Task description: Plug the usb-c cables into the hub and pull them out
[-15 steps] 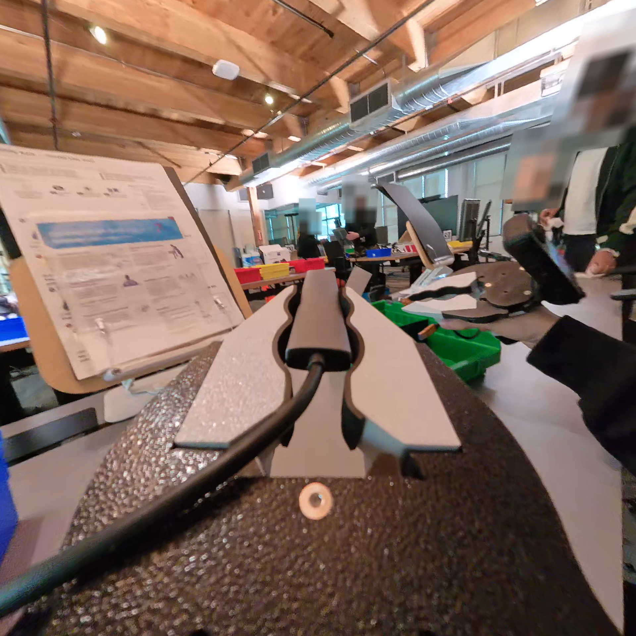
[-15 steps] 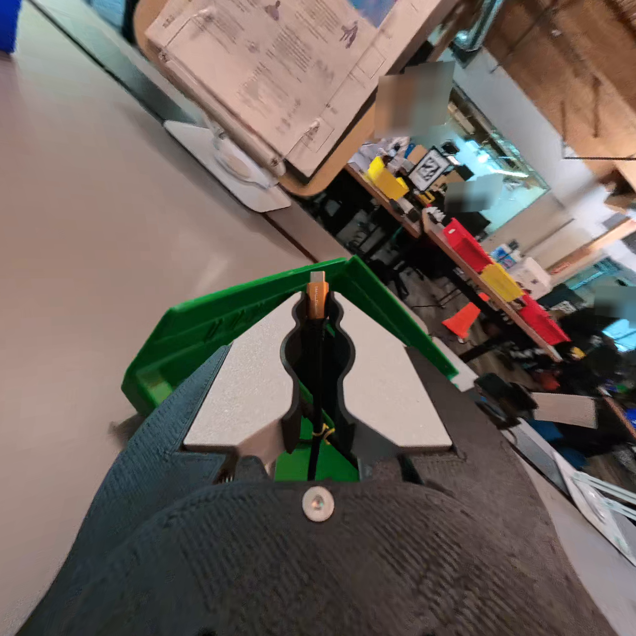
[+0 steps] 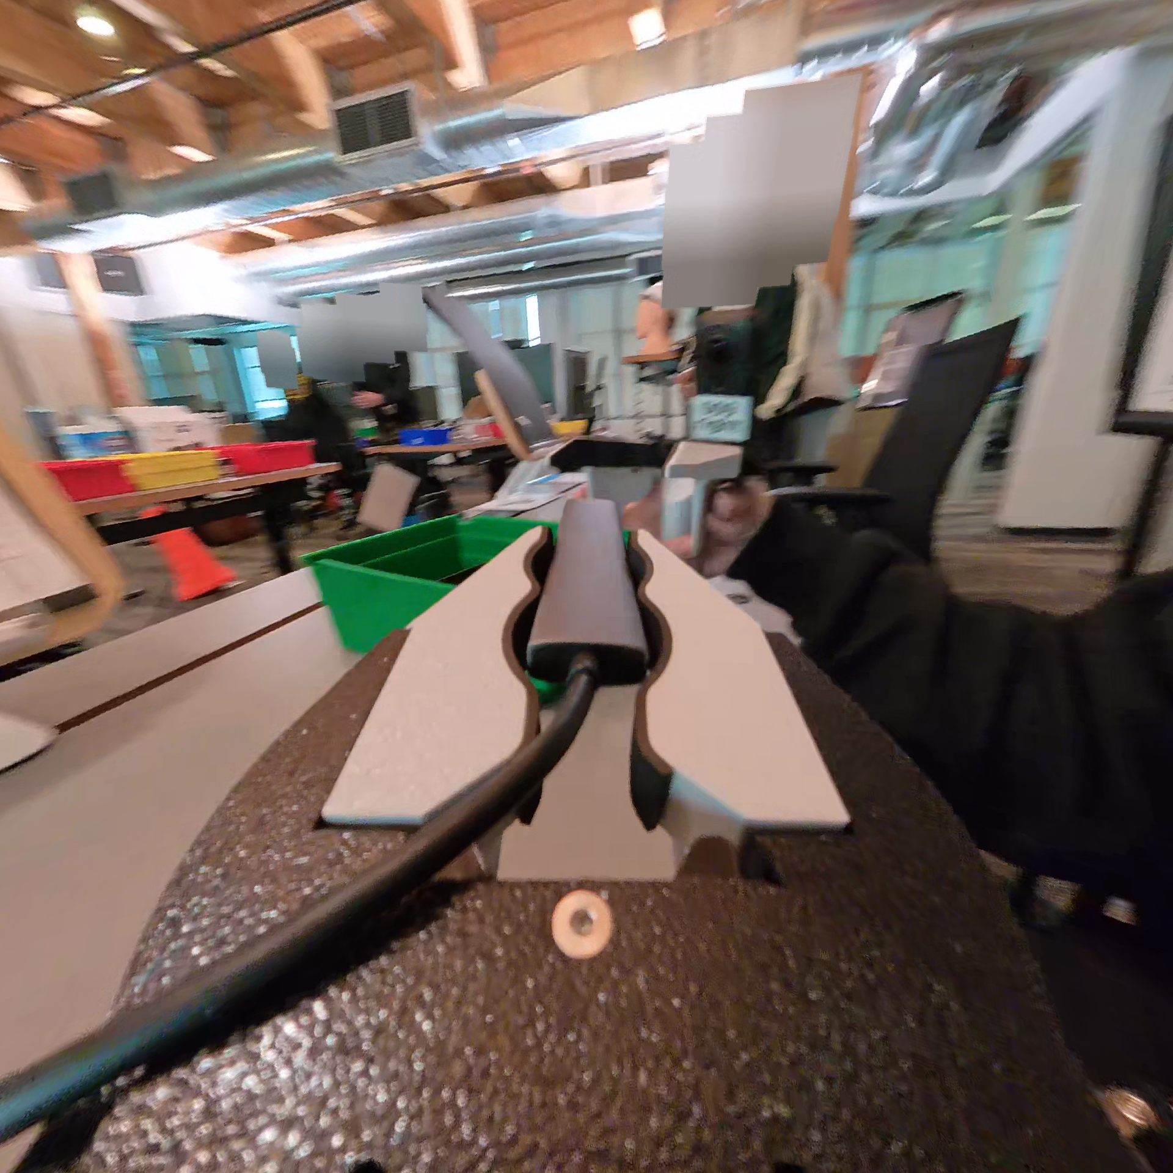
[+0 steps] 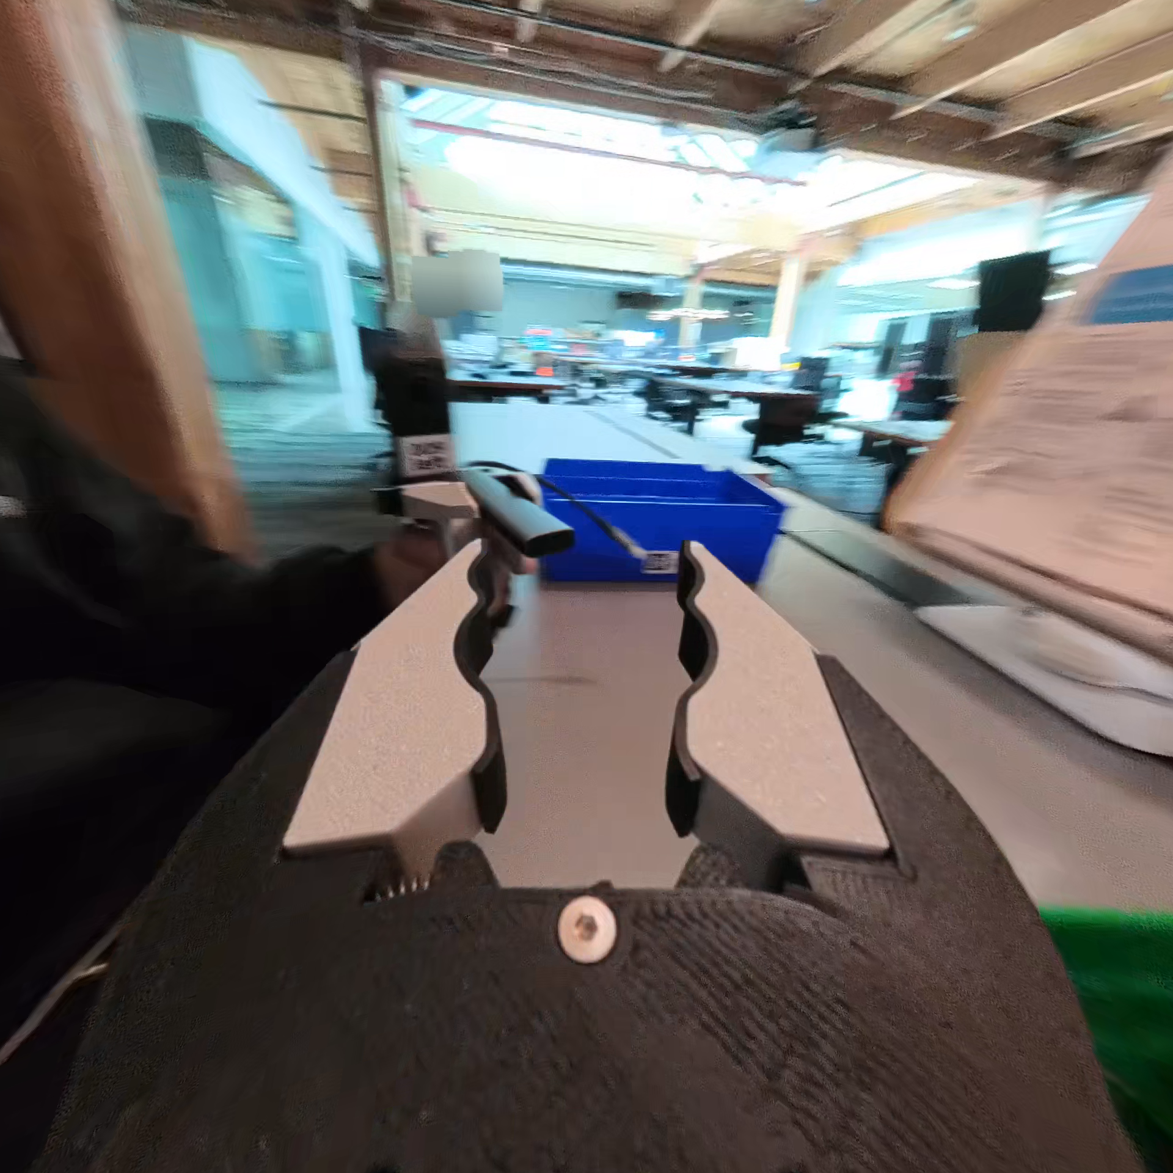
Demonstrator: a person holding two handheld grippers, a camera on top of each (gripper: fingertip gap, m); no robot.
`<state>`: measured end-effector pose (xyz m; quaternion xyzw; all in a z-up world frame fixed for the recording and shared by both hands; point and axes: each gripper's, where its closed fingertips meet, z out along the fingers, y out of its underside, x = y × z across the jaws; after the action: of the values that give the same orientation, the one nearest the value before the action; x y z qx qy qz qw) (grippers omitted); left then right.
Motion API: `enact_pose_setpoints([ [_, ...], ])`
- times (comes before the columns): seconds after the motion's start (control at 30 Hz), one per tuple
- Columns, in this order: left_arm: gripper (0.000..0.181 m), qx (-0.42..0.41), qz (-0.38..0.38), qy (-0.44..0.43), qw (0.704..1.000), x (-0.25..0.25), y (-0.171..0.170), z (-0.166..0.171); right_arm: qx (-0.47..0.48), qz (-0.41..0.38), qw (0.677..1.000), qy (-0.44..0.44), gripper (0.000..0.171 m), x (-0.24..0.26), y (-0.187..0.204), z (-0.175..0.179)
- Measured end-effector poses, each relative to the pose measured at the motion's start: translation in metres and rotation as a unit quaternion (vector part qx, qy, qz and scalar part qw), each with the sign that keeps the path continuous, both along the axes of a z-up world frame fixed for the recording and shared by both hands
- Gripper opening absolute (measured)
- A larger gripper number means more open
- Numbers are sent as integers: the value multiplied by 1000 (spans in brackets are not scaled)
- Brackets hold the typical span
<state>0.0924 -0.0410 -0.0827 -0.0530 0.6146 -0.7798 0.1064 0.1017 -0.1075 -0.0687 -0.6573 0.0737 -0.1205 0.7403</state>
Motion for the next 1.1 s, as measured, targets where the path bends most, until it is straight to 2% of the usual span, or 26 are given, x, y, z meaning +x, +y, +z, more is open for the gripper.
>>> enact_pose_setpoints([
  [0.07,22,-17,-50,1,999,-12,-2,3,-14,61,998,20,63,-14,23,-6],
  [0.17,22,-15,-77,-5,997,-20,-1,0,-57,124,990,26,55,-32,51,-20],
  [0.23,21,-14,-84,-2,996,-21,1,-1,-65,129,989,23,53,-33,64,-22],
  [0.3,21,-14,-98,2,995,-24,2,-3,-64,139,988,25,43,-35,74,-23],
  [0.37,22,-2,-96,1,995,-24,1,-7,-68,143,987,14,26,-36,79,-23],
  [0.5,21,-14,-107,2,994,-26,6,-5,-76,151,986,9,22,-37,83,-23],
  [0.6,24,-15,-100,0,995,-24,8,-8,-97,125,987,-22,22,-34,83,-24],
  [0.63,31,-23,-76,5,997,-16,8,-8,-99,110,988,-29,22,-31,80,-21],
  [0.7,59,-19,-41,10,999,-5,10,-15,-89,63,993,-39,22,-21,68,-9],
  [0.73,63,-9,-42,15,999,-3,10,-21,-82,21,995,-45,22,-11,58,-2],
  [0.83,63,5,-66,20,998,-7,9,-33,-68,-161,982,-65,22,26,7,23],
  [0.93,58,-13,-90,19,996,-11,11,-37,-75,-352,930,-68,22,54,-62,41],
  [1.0,55,-24,-102,23,994,-12,14,-38,-82,-421,901,-58,22,64,-99,48],
  [1.1,52,-41,-114,36,992,-12,17,-35,-125,-458,880,0,22,86,-137,42],
])
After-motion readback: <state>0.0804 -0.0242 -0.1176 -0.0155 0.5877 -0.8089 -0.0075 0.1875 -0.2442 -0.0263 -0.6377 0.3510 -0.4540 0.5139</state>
